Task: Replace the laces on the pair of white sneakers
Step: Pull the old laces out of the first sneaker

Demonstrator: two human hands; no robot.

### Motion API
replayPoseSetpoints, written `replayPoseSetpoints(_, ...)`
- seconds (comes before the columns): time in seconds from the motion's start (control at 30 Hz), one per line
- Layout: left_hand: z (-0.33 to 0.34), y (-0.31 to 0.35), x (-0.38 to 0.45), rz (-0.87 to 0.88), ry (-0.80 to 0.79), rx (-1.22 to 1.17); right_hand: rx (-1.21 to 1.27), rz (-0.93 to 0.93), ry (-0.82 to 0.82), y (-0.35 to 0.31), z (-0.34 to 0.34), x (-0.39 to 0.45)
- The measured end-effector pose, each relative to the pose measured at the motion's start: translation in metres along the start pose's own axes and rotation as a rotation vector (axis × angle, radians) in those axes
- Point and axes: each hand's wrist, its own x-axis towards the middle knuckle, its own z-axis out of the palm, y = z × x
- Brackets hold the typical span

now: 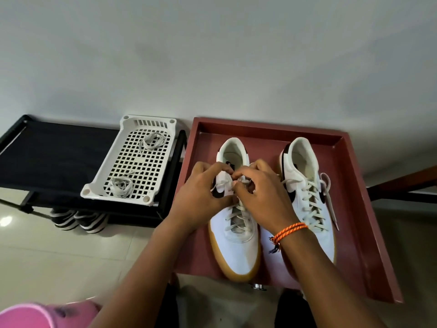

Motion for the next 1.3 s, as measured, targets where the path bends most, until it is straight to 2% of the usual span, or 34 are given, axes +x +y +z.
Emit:
replayPoseSetpoints(0.1,0.001,0.001,0.0,0.018,0.001,0.046,-0.022,0.008,0.013,0.0,-0.001,-0.002)
replayPoseSetpoints(0.27,0.002,0.001,0.002,0.026,0.003,0.126,0.031,0.037,-0.074,0.004,-0.008,-0.005)
replayPoseSetpoints(0.6,0.006,0.008,0.005,0.033,0.018,0.245,0.105,0.053,-0.002,0.001,-0.009,0.003)
replayPoseSetpoints(0.77,0.003,0.007,0.007,0.052,0.001,0.175,0.128,0.025,0.028,0.004,-0.003,0.005)
replayPoseSetpoints(0.93,-0.008,-0.007,0.007,0.089,-0.059,0.047,0.025,0.044,0.047,0.005,0.005,0.001)
replayPoseSetpoints(1.13,-0.011,-0.008,0.01,0.086,-0.074,0.022,-0.022,0.084,0.015,-0.001,0.012,0.003)
replayPoseSetpoints(1.3,-0.009,-0.005,0.01,0.082,-0.045,0.078,0.031,0.066,0.09,0.002,0.017,0.005)
